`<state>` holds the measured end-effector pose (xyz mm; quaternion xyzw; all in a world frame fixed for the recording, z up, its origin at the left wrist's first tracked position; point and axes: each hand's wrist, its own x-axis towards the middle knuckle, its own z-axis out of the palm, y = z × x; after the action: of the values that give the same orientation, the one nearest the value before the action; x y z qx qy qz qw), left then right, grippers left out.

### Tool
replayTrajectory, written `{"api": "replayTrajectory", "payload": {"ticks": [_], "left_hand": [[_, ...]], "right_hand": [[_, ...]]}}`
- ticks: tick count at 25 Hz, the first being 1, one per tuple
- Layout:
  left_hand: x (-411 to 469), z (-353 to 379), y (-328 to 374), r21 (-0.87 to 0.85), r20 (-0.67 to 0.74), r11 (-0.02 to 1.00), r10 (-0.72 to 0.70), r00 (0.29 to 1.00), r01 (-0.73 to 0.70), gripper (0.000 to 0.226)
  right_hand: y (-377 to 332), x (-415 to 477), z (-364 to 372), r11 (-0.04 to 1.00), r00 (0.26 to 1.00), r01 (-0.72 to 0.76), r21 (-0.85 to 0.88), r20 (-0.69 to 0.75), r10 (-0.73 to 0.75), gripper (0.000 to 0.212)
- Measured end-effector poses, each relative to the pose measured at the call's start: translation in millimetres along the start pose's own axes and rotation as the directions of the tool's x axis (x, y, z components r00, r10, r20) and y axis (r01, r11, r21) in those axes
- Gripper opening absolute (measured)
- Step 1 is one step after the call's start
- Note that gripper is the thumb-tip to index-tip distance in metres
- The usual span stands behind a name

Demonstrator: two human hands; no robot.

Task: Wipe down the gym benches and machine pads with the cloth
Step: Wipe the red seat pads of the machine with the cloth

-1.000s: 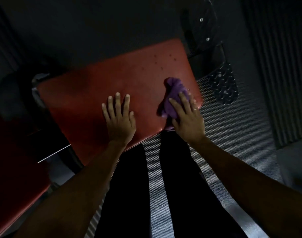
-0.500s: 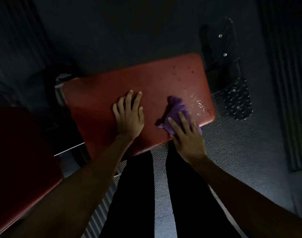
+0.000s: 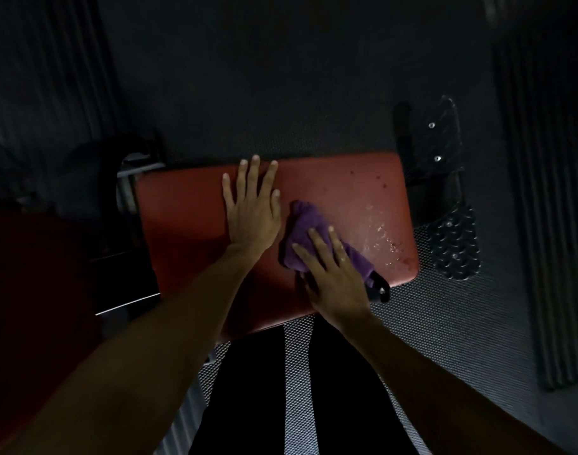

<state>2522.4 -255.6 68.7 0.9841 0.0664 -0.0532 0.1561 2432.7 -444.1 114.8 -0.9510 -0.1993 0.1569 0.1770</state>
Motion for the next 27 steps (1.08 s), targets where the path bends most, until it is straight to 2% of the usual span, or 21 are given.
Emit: {"api": "replayTrajectory", "payload": {"ticks": [1,3,5,7,8,10,13,14,15,16,18,19,21,24,25,27], "left_hand": [[-0.5,0.2,0.4,0.006,-0.005,1.0,0.0,1.0,0.0,0.053],[-0.5,1.0,0.9,0.012,-0.007,1.0,-0.002,1.0,0.002,0.052],[-0.3,2.1,0.3,0.013,-0.006,1.0,0.007,1.0,-0.007,0.052],[0.4,2.7,-1.4,0.015,0.002,1.0,0.014,1.0,-0.014,0.053],[0.8,2.3,-1.3,0.016,0.009,1.0,0.012,1.0,-0.012,0.054],[1.7,0.9,-0.3,0.013,0.015,1.0,0.011,1.0,-0.011,0.054],[-0.5,1.0,0.5,-0.002,-0.031,1.0,0.026,0.999,-0.026,0.052],[0.3,1.0,1.0,-0.004,-0.047,1.0,0.027,0.999,-0.028,0.051],[1.8,1.0,1.2,-0.009,-0.057,1.0,0.024,0.998,-0.024,0.051],[2.4,0.1,1.1,-0.014,-0.059,1.0,0.018,0.998,-0.019,0.051],[3.6,-1.5,5.0,-0.03,-0.045,1.0,0.004,0.999,-0.005,0.051],[5.5,-1.8,7.5,-0.038,-0.034,0.999,-0.002,0.999,0.001,0.052],[11.9,-2.7,10.4,-0.043,-0.003,0.999,-0.01,1.0,0.01,0.053],[19.5,-3.1,12.9,-0.012,0.018,1.0,-0.016,1.0,0.017,0.056],[21.0,-3.2,13.9,-0.011,0.014,1.0,-0.019,1.0,0.02,0.053],[22.7,-4.2,15.1,0.003,0.004,1.0,-0.016,1.0,0.016,0.051]], "right_hand": [[14.3,-1.2,-5.9,1.0,1.0,-0.02,-0.012,-0.012,0.02,0.055],[33.9,23.9,-21.8,0.982,0.98,-0.19,0.015,-0.05,0.191,0.055],[30.1,73.5,-36.4,0.922,0.92,-0.38,0.076,-0.075,0.385,0.057],[9.1,118.8,-38.5,0.883,0.887,-0.455,0.116,-0.032,0.461,0.06],[-0.7,129.3,-34.5,0.898,0.902,-0.429,0.095,-0.019,0.432,0.062],[-4.9,121.1,-26.1,0.958,0.958,-0.286,0.015,0.012,0.286,0.065],[33.2,74.5,-29.6,0.995,0.997,-0.038,-0.091,0.068,0.045,0.067],[51.3,65.7,-36.9,0.992,0.998,-0.005,-0.124,0.066,0.013,0.067],[66.4,65.9,-45.2,0.989,0.998,-0.035,-0.143,0.048,0.042,0.067],[72.7,73.9,-52.3,0.982,0.991,-0.124,-0.139,0.022,0.129,0.067],[60.0,108.1,-60.5,0.932,0.933,-0.36,-0.045,-0.025,0.359,0.066],[43.2,130.6,-59.3,0.905,0.905,-0.425,0.012,-0.011,0.425,0.065],[8.7,169.8,-52.9,0.925,0.924,-0.38,0.023,0.053,0.379,0.061],[11.2,190.4,-56.3,0.988,0.985,-0.116,-0.098,0.115,0.127,0.052],[29.3,191.0,-63.9,0.987,0.987,-0.09,-0.134,0.123,0.107,0.05],[71.7,181.0,-81.3,0.968,0.981,-0.144,-0.207,0.096,0.167,0.051]]}}
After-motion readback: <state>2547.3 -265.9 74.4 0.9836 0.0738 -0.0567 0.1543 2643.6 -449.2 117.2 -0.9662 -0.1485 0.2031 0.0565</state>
